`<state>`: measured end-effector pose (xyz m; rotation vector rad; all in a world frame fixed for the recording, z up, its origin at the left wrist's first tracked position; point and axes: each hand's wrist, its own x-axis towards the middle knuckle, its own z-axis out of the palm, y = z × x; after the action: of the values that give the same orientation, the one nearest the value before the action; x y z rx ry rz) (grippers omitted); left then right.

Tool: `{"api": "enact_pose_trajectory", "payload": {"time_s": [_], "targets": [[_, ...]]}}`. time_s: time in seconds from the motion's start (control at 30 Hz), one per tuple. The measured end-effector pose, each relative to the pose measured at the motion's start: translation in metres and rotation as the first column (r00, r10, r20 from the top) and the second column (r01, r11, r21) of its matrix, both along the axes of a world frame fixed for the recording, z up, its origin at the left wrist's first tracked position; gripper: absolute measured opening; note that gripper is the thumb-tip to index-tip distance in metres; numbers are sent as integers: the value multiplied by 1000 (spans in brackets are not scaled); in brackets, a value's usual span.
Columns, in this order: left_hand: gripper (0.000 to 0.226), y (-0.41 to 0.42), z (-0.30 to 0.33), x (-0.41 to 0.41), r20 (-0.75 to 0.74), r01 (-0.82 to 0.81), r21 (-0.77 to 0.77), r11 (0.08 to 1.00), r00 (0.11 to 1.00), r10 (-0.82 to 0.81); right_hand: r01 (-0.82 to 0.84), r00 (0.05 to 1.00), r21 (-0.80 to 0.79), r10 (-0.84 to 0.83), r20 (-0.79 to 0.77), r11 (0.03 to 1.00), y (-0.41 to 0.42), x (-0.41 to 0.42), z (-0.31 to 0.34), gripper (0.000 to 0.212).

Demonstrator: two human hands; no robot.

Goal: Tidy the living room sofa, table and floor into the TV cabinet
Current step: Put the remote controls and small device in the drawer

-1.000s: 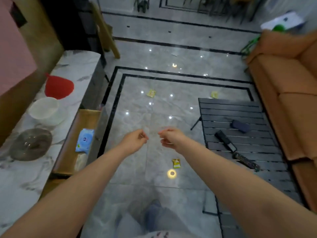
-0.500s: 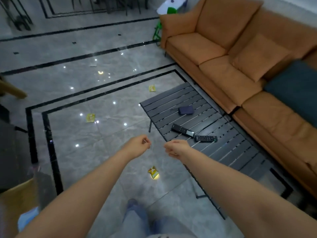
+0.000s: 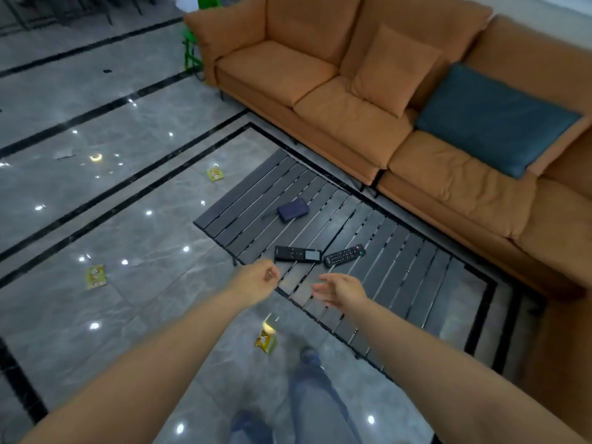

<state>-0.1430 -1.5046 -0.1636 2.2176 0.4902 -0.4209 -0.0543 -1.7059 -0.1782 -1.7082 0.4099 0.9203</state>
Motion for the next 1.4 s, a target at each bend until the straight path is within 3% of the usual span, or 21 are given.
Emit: {"api": "enact_pose_trajectory", "payload": {"time_s": [0.13, 0.23, 0.3, 0.37, 0.47, 0.6, 0.77, 0.87, 1.03, 1.17, 1.4], "targets": [[7, 1, -20, 54, -27, 124, 75, 990, 992, -122, -38, 992, -82, 28, -122, 996, -4, 48, -25, 22], [9, 2, -43, 93, -55, 142, 92, 986, 989, -138, -262, 964, -199, 248, -93, 944, -5, 82, -51, 22], [8, 1, -64, 117, -94, 142, 78, 987, 986, -135, -479, 870, -326, 491, -48, 815, -6, 107, -74, 29], [14, 1, -89, 141, -126, 154, 81, 985, 982, -143, -630, 717, -468, 696, -44, 619, -7, 130, -95, 40], [24, 0, -128, 165, -171, 223, 100, 970, 964, -204, -716, 544, -556, 836, -66, 422, -5, 158, -125, 57], [31, -1, -180, 186, -237, 301, 140, 943, 935, -263, -726, 469, -602, 879, -78, 334, -3, 198, -177, 69], [53, 2, -225, 217, -194, 338, 305, 891, 937, -289, -574, 306, -791, 952, 30, 210, -13, 232, -228, 71], [60, 1, -247, 233, -162, 346, 415, 842, 938, -306, -544, 269, -822, 963, 21, 170, -21, 246, -252, 79], [67, -1, -277, 236, -217, 375, 461, 805, 927, -307, -535, 231, -837, 973, -16, 113, -33, 255, -281, 85], [75, -2, -298, 235, -270, 446, 494, 746, 895, -355, -518, 146, -855, 987, -65, 20, -34, 261, -296, 86], [102, -2, -304, 242, -343, 528, 535, 659, 849, -402, -456, 113, -890, 992, -47, 10, -23, 269, -299, 81]]}}
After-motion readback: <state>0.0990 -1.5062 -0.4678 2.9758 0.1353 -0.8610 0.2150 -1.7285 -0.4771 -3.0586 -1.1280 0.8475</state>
